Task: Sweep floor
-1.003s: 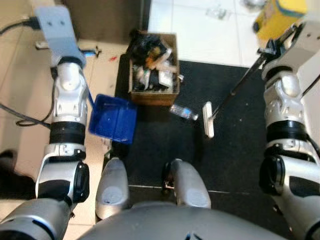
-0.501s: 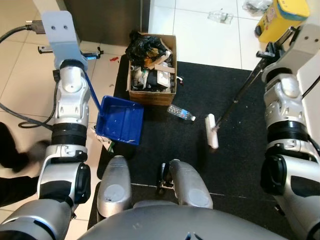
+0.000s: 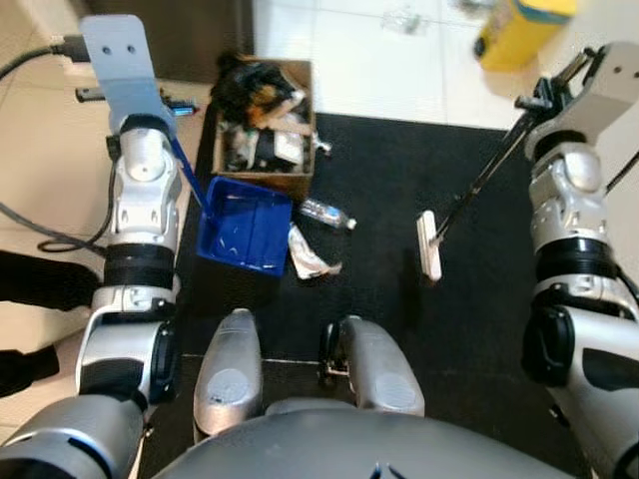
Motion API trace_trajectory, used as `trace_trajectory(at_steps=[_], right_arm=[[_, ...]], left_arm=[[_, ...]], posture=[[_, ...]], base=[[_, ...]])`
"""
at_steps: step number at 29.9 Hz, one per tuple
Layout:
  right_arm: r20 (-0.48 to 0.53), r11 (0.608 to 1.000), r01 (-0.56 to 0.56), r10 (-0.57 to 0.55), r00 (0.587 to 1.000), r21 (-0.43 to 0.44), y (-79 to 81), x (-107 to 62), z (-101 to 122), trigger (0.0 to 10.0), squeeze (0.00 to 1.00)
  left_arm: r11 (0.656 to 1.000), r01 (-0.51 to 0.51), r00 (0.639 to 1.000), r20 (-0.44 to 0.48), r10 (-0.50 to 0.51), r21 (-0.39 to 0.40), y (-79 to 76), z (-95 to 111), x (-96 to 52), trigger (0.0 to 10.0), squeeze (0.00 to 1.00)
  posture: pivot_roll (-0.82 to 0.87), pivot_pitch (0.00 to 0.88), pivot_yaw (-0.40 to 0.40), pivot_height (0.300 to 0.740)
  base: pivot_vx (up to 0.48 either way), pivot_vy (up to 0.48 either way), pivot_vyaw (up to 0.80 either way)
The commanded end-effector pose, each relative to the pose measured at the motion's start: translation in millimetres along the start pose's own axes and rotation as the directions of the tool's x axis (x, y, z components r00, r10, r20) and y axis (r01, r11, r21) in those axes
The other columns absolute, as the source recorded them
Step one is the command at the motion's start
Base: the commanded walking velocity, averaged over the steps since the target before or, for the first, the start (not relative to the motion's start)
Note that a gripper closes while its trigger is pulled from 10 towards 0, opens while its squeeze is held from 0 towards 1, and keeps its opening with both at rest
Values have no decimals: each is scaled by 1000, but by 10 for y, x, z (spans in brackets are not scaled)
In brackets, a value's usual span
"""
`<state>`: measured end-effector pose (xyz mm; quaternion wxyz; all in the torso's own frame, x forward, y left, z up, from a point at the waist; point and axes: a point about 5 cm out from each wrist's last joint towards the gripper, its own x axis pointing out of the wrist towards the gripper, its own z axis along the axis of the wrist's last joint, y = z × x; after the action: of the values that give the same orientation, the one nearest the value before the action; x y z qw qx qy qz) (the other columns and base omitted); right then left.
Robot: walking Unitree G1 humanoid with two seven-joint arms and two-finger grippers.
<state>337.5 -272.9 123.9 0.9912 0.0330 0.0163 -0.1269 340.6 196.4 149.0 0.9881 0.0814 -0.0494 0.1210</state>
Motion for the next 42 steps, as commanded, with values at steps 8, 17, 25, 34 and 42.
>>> trace_trajectory(at_steps=[8, 17, 25, 34, 42], right_arm=[[46, 1000, -25, 24, 999, 8, 29, 8, 59, 10000, 0], [76, 985, -155, 150, 986, 69, 256, -3, 49, 10000, 0], [36, 976, -182, 179, 983, 117, 492, -4, -100, 10000, 0], [46, 965, -215, 211, 976, 148, 741, 47, -99, 10000, 0], [60, 969, -192, 185, 981, 153, 854, 86, -86, 10000, 0]], left_arm=[[1000, -8, 1000, 5, 8, 22, 29, 2, -1, 10000, 0], [999, -43, 999, 0, 43, 32, 159, 15, 13, 10000, 0], [996, -83, 996, -10, 83, 40, 376, -8, 15, 10000, 0], [993, -116, 993, -26, 117, 32, 551, -21, 50, 10000, 0], [992, -95, 995, -18, 97, 81, 601, -173, 81, 10000, 0]], posture=[[137, 33, -60, 740], [137, 33, -60, 740], [158, 50, -66, 740], [174, 80, -80, 740], [170, 120, -92, 740]], base=[[64, -48, 0], [0, 0, 0], [0, 0, 0], [0, 0, 0], [0, 0, 0]])
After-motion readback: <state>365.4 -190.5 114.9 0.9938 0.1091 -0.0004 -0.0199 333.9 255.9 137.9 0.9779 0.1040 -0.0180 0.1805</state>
